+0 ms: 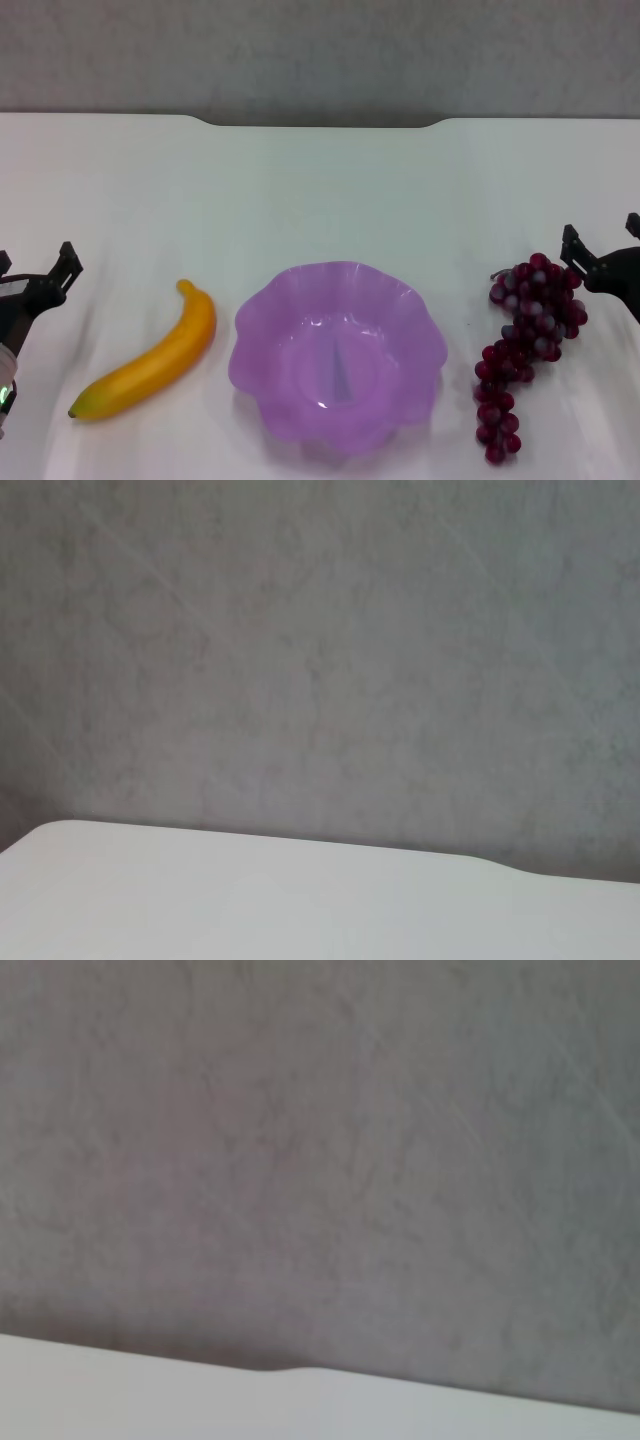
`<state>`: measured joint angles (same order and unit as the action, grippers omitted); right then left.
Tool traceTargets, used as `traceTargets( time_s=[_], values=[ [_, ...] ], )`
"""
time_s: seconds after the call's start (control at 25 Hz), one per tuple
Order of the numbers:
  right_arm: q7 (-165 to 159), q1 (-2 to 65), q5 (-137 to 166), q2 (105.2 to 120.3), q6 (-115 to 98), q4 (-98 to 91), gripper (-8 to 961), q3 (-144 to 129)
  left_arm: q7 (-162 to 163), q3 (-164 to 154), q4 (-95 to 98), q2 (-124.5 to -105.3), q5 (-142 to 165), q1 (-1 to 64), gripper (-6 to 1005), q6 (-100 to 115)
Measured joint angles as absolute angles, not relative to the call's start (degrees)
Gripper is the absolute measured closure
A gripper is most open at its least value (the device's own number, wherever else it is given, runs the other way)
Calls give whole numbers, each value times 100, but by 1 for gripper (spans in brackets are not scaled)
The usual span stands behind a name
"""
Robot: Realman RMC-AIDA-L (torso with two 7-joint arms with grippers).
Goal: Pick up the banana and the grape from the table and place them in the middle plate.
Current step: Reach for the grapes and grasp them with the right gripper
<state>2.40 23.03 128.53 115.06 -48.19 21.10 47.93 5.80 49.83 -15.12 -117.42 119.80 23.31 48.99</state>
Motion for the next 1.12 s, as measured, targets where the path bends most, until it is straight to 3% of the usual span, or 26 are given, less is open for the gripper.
traceTargets(
  time_s=[0.76, 0.96, 1.12],
  values=[
    [471, 2333, 12849, 11475, -5035, 2568, 90, 4432, 580, 4983, -1510, -11742, 11980, 2340, 115, 4905],
    [1819, 1924, 12828, 11400, -3340, 4184, 93, 5396, 580, 4983, -1479, -11737, 11980, 2322, 115, 4878],
    [2919, 1380, 12806, 11447, -1255, 5788, 93, 6606, 580, 4983, -1446, -11735, 11980, 2315, 116, 4875]
  ],
)
